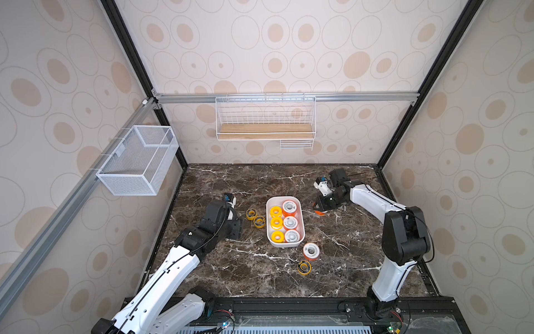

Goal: Put the sealing tape into the storage box
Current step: Pick up the sealing tape at the center of the board, then place the sealing tape in the storage box.

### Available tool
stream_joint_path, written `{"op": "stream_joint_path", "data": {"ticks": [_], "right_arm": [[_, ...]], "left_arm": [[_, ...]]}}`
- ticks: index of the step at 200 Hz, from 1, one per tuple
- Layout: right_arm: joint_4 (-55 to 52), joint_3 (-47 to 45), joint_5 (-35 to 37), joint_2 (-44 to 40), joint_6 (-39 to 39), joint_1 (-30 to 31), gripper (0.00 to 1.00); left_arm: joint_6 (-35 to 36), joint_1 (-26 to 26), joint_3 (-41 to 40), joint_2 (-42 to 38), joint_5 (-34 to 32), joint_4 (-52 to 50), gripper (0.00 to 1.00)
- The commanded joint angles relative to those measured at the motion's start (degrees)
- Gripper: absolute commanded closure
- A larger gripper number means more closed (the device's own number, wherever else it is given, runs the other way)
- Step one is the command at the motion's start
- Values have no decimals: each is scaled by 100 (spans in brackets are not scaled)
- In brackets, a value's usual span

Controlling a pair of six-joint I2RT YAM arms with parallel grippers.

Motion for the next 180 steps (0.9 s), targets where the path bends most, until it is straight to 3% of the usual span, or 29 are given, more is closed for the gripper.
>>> {"op": "stream_joint_path", "data": {"ticks": [1,68,180], "right_arm": [[346,-233,-1170,-254,230,54,75],[196,-207,-1081,-544,-151,805,75],[-508,490,542,184,-527,1903,75]], "left_arm": [[105,87,117,9,98,-141,29],[98,162,112,42,177,-131,29],[95,230,116,63,230,-129,28]]}}
